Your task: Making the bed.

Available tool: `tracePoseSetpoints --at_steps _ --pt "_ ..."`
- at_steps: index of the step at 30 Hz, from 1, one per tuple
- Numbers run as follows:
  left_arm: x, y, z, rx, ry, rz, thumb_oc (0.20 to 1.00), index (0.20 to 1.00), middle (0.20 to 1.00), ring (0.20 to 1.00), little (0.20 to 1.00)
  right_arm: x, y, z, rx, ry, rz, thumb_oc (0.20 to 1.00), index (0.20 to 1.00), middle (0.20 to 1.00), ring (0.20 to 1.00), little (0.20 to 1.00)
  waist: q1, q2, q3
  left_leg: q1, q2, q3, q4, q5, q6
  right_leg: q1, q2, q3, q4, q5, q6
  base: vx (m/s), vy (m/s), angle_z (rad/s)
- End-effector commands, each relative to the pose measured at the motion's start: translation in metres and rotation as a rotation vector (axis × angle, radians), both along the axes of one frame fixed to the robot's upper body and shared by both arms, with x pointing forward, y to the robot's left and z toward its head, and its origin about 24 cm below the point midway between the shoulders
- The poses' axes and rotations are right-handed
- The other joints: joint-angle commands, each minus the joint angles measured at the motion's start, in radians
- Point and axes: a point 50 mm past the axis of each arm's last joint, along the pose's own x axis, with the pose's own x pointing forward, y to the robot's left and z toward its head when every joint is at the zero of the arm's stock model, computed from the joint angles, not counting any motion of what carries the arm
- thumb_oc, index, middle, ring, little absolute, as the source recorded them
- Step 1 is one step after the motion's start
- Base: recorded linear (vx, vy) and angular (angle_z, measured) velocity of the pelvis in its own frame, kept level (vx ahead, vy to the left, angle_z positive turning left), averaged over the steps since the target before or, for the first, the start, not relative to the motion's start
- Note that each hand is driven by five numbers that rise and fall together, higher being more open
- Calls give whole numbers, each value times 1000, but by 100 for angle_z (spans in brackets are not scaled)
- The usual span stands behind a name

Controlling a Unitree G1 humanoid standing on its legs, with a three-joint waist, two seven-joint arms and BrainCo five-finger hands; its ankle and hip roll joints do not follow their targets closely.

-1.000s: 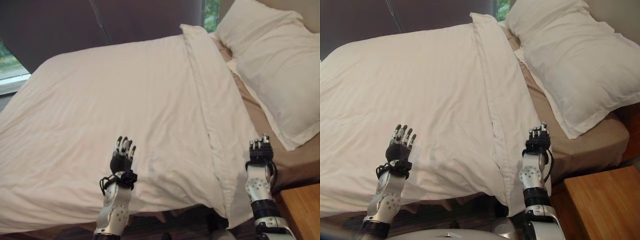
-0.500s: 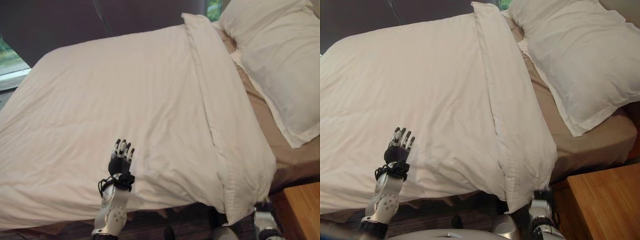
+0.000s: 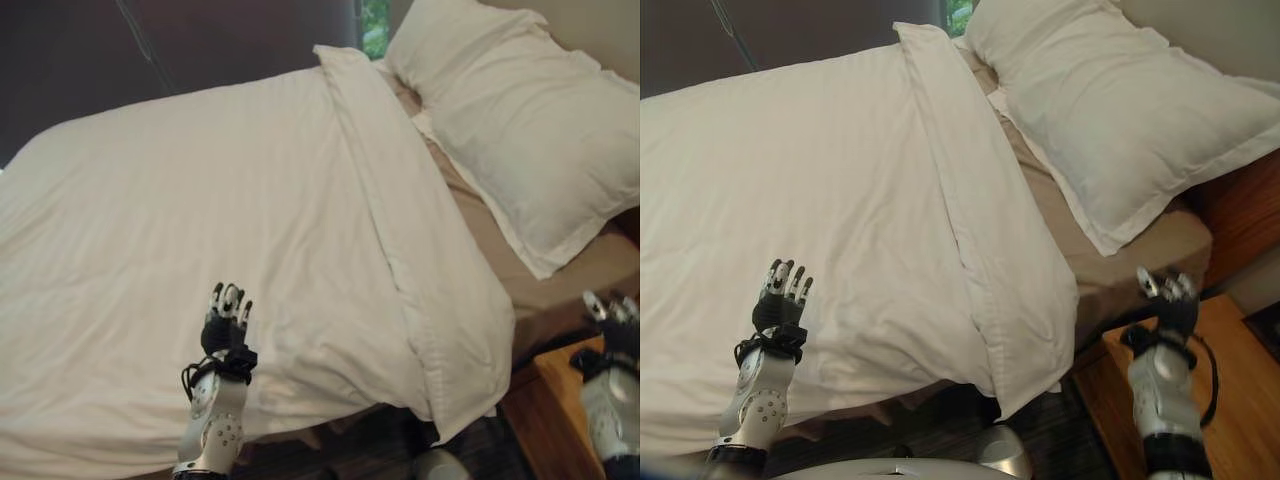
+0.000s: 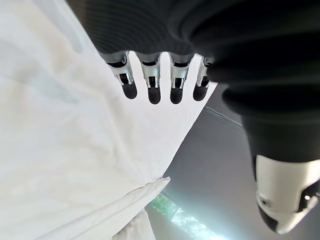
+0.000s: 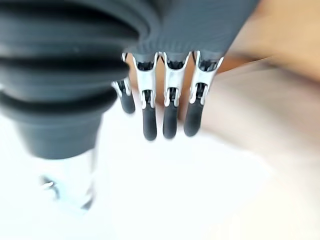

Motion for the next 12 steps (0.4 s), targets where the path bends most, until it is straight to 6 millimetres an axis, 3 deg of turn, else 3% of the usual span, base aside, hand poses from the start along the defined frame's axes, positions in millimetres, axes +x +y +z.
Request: tracePoseSetpoints --at_steps 1,3,6,7,11,12 --pt "7 11 35 166 -140 5 1000 1000 1000 1000 1000 11 13 5 -177 31 52 1000 1000 1000 1000 1000 9 -20 7 8 37 -24 13 -44 -24 46 -49 -24 19 -129 28 -11 -6 5" --pt "-3 18 31 288 -79 16 1000 1000 1000 1000 1000 13 35 0 -138 26 159 1000 1000 1000 1000 1000 30 -28 7 7 35 -34 13 -44 -21 52 -49 -34 19 -130 26 -19 -9 10" --pt "-8 25 37 369 -84 20 1000 1000 1000 1000 1000 14 50 -5 -138 52 242 1000 1000 1000 1000 1000 41 -33 9 5 33 -41 13 -42 -20 55 -50 -42 19 -131 25 -18 4 18" --pt "-12 27 40 421 -85 16 1000 1000 1000 1000 1000 13 66 -18 -98 90 332 1000 1000 1000 1000 1000 55 -38 14 2 31 -47 13 -41 -19 57 -50 -49 19 -131 24 -22 -1 9" --pt "-21 29 41 464 -80 14 1000 1000 1000 1000 1000 8 77 -36 -108 175 391 1000 1000 1000 1000 1000 72 -43 19 0 29 -60 13 -39 -18 66 -53 -58 19 -136 23 -14 -3 13" --pt "-14 24 39 473 -70 9 1000 1000 1000 1000 1000 9 84 -45 -82 206 412 1000 1000 1000 1000 1000 70 -44 19 0 29 -61 13 -38 -19 67 -54 -60 19 -136 23 -6 -8 21"
